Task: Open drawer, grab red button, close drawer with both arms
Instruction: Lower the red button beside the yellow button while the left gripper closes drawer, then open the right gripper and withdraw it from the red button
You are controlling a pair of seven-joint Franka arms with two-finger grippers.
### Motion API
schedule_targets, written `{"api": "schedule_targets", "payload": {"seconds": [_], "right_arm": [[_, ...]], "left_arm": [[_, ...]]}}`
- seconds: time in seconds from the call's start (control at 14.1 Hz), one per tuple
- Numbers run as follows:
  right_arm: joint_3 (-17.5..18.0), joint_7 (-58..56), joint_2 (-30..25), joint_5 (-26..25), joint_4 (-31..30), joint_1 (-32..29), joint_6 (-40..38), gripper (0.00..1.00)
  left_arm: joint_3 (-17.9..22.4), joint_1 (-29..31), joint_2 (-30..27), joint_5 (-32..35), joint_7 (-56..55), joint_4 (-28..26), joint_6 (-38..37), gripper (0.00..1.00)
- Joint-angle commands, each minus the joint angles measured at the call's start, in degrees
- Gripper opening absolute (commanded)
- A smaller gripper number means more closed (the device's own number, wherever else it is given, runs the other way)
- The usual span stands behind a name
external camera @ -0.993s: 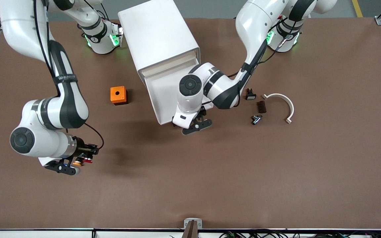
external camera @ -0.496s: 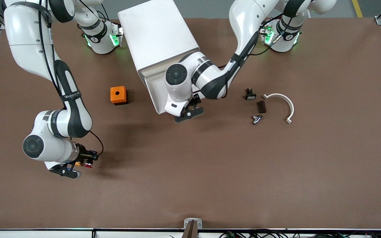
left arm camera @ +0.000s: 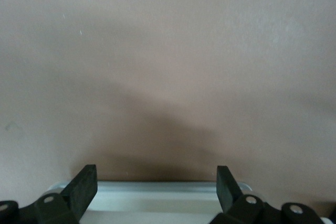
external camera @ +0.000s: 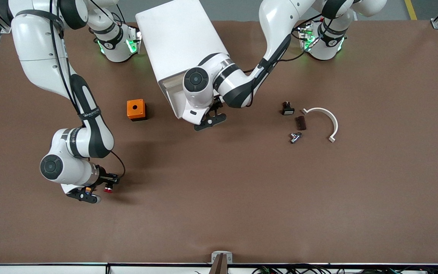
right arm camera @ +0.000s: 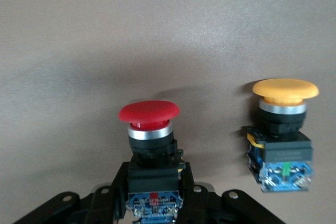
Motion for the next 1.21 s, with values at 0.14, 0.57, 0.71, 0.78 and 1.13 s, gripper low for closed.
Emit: {"api": "schedule_targets", "payload": {"seconds": [0.14,0.57,0.71,0.78,1.13], "right_arm": [[0.2,-0.9,0.3,0.9,-0.1,0.3,0.4,0.99],[0.3,-1.4,-5.1,-1.0,4.0,0.9,-14.6,1.00],[0.3,-3.9,-9.8,-4.9,4.5,0.9,-20.1,1.00],[0.3,-4.9,-12.2,-6.2,4.5,0.9,-22.0,1.00],[0.0,-9.4,-24.3,-7.6,4.6,-2.1,-29.5,1.00]], "left_arm": [[-1.4,0.0,-1.7,-5.0,-1.0,-2.5,-1.6,1.00],[-2.8,-0.1,-1.4,-10.2,-5.1,-2.6,-2.5,1.00],[-3.4,0.0,-1.4,-11.4,-5.3,-2.7,-2.5,1.00],[-3.5,0.0,-1.3,-12.4,-5.3,-2.7,-2.5,1.00],[-3.5,-0.3,-1.0,-16.3,-5.3,-3.0,-2.4,1.00]]}}
